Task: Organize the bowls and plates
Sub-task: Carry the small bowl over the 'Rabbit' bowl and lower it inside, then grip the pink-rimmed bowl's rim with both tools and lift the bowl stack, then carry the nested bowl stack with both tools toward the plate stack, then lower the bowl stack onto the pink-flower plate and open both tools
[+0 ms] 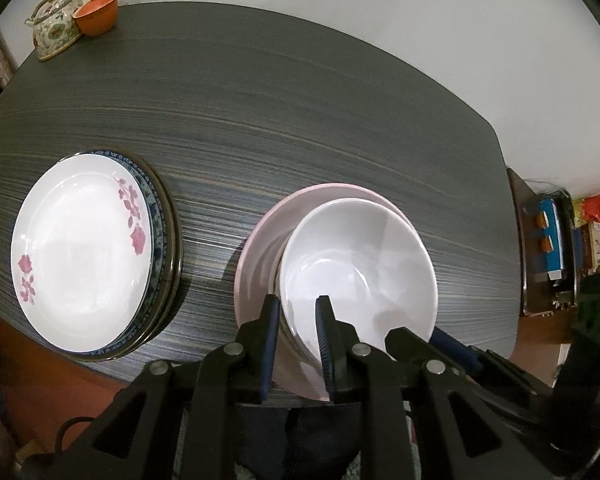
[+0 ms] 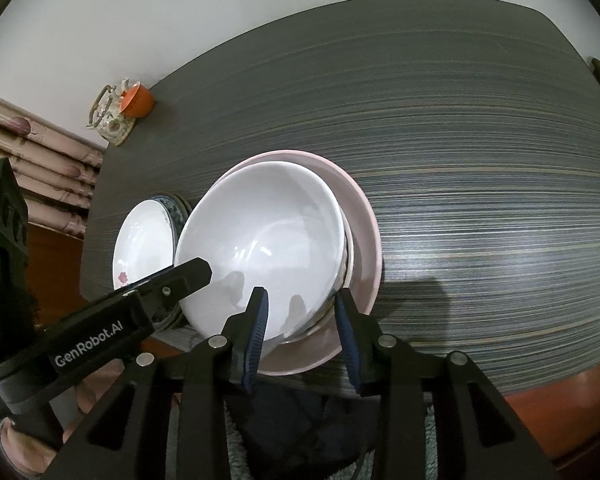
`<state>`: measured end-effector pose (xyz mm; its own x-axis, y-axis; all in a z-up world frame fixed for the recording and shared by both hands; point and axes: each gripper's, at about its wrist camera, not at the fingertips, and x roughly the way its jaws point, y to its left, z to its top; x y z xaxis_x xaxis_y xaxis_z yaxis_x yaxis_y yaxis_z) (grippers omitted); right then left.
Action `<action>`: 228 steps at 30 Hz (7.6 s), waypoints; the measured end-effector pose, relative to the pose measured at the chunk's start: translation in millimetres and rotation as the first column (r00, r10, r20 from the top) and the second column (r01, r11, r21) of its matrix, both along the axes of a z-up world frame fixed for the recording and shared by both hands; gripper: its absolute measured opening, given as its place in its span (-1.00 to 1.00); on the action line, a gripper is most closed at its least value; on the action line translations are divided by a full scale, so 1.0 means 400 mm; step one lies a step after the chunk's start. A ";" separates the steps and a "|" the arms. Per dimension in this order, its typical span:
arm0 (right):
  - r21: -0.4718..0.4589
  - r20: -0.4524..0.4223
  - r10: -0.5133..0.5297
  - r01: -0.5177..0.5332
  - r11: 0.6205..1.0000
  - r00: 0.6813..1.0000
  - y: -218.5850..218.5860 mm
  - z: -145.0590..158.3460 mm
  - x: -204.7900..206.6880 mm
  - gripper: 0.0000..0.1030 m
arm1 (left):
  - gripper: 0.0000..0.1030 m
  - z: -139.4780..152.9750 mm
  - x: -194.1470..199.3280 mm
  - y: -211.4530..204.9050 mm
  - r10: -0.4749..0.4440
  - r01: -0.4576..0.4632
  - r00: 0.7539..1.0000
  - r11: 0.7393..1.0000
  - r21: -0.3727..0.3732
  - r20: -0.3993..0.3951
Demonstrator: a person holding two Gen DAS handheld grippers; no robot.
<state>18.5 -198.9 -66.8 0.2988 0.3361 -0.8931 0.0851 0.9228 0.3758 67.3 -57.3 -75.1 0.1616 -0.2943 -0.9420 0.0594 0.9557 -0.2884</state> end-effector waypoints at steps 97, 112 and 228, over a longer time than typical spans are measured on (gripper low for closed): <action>-0.152 -0.108 -0.144 0.127 0.980 0.984 -0.049 -0.109 0.062 -0.08 | -0.52 -0.154 0.054 0.116 0.160 -0.168 0.976 0.985 -0.042 -0.146; -0.174 -0.078 -0.114 0.099 0.980 0.990 0.003 -0.100 0.067 -0.40 | -0.77 -0.142 0.052 0.105 0.134 -0.140 0.985 0.989 -0.054 -0.112; -0.123 0.024 0.197 -0.192 0.974 0.980 0.460 0.004 0.104 -0.72 | -0.84 0.000 -0.029 0.613 0.462 -0.461 0.886 0.887 -0.033 0.040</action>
<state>60.1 -14.8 -65.2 0.2706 0.2826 -0.9203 -0.1117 0.9587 0.2616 55.7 187.9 -74.9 0.3270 -0.1966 -0.9243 -0.3735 0.8716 -0.3176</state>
